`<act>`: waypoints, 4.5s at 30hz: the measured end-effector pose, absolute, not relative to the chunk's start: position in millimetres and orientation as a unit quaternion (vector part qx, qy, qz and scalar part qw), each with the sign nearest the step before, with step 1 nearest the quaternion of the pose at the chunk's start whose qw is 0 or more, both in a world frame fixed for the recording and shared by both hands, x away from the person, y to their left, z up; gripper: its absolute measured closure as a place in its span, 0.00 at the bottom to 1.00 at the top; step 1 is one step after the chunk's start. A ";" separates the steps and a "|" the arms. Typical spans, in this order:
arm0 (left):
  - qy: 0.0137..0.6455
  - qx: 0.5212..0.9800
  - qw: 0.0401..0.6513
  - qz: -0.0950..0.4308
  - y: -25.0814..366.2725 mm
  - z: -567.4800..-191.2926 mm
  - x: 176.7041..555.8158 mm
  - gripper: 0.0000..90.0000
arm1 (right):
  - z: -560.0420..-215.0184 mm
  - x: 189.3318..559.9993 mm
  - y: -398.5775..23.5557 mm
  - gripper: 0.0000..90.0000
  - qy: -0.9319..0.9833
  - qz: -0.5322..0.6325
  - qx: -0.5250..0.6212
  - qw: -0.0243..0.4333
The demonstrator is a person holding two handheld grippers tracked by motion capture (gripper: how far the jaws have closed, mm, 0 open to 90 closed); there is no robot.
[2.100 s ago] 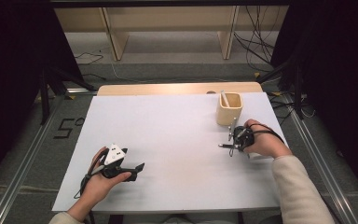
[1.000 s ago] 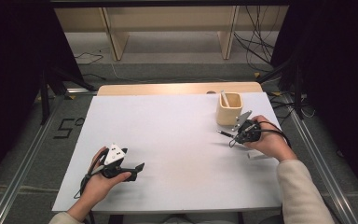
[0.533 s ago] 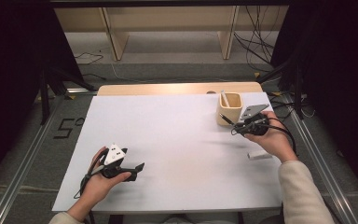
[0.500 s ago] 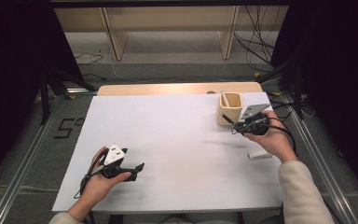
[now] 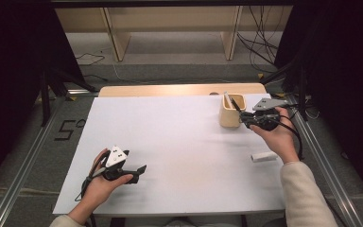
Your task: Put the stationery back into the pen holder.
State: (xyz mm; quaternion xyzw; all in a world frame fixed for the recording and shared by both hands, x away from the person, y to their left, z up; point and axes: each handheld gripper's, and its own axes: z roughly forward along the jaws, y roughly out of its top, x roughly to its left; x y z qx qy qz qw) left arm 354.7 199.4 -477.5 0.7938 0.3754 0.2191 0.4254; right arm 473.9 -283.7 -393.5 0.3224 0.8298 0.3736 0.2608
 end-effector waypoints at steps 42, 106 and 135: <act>0.376 0.793 0.426 0.218 199.6 -477.6 355.3 0.14 | -373.0 518.1 -269.2 0.86 0.706 0.476 0.423 0.311; 0.375 0.794 0.425 0.220 199.1 -477.3 354.1 0.14 | -426.0 439.8 -285.0 1.00 0.794 0.304 0.500 0.164; 0.375 0.793 0.427 0.219 198.4 -477.6 354.3 0.15 | -451.8 431.5 -283.9 1.00 0.807 0.234 0.531 0.106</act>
